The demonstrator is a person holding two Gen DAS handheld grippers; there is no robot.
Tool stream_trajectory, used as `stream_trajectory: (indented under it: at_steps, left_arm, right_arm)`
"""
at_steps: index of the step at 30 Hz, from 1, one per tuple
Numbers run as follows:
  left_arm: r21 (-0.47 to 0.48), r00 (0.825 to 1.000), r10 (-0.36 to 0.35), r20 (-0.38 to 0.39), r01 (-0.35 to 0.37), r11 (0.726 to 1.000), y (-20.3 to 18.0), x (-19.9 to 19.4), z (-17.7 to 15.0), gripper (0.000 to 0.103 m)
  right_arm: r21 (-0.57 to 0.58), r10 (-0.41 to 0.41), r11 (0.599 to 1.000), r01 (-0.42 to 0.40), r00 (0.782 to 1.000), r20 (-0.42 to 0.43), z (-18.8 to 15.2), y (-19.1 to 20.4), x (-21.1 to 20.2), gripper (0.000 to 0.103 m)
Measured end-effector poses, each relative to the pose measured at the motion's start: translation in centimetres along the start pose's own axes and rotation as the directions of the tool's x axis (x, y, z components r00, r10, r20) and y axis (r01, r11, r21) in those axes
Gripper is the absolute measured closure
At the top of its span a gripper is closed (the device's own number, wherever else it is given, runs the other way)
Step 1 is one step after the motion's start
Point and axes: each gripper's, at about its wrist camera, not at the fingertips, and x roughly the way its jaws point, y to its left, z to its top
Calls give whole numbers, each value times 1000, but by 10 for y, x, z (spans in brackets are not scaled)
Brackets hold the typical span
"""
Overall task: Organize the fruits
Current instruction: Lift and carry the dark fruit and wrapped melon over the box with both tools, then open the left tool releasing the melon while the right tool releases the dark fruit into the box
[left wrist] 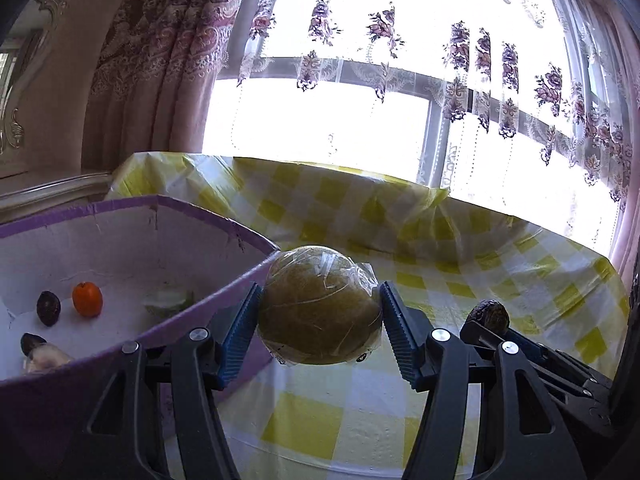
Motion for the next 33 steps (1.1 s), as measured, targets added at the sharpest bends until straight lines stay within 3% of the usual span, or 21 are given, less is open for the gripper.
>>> stream_trajectory:
  at_steps: [4, 10, 17, 22, 26, 28, 31, 33]
  left_arm:
    - [-13, 994, 109, 30, -109, 994, 21, -19, 20, 45]
    - [-70, 964, 255, 77, -250, 966, 58, -43, 47, 45]
    - [-141, 937, 347, -28, -348, 927, 109, -49, 61, 45]
    - [-177, 920, 381, -93, -392, 903, 138, -58, 65, 45]
    - [-184, 910, 380, -167, -408, 894, 156, -60, 67, 45]
    - [-178, 901, 379, -212, -417, 891, 162, -58, 67, 45]
    - [-168, 884, 356, -303, -417, 893, 168, -52, 64, 45]
    - [-152, 861, 333, -385, -415, 897, 177, -41, 62, 45]
  right_arm:
    - [-69, 37, 997, -32, 997, 70, 16, 29, -12, 65]
    - [-171, 145, 978, -117, 977, 158, 44, 85, -22, 64]
    - [-284, 283, 929, -239, 951, 125, 58, 158, -10, 64]
    - [-341, 332, 896, -284, 939, 88, 58, 200, -3, 64]
    - [-358, 336, 881, -311, 942, 8, 57, 222, 13, 64]
    - [-387, 295, 872, -300, 953, -74, 55, 234, 28, 64]
    - [-412, 242, 855, -316, 944, -223, 48, 248, 53, 64]
    - [-423, 209, 840, -340, 922, -326, 43, 256, 68, 64]
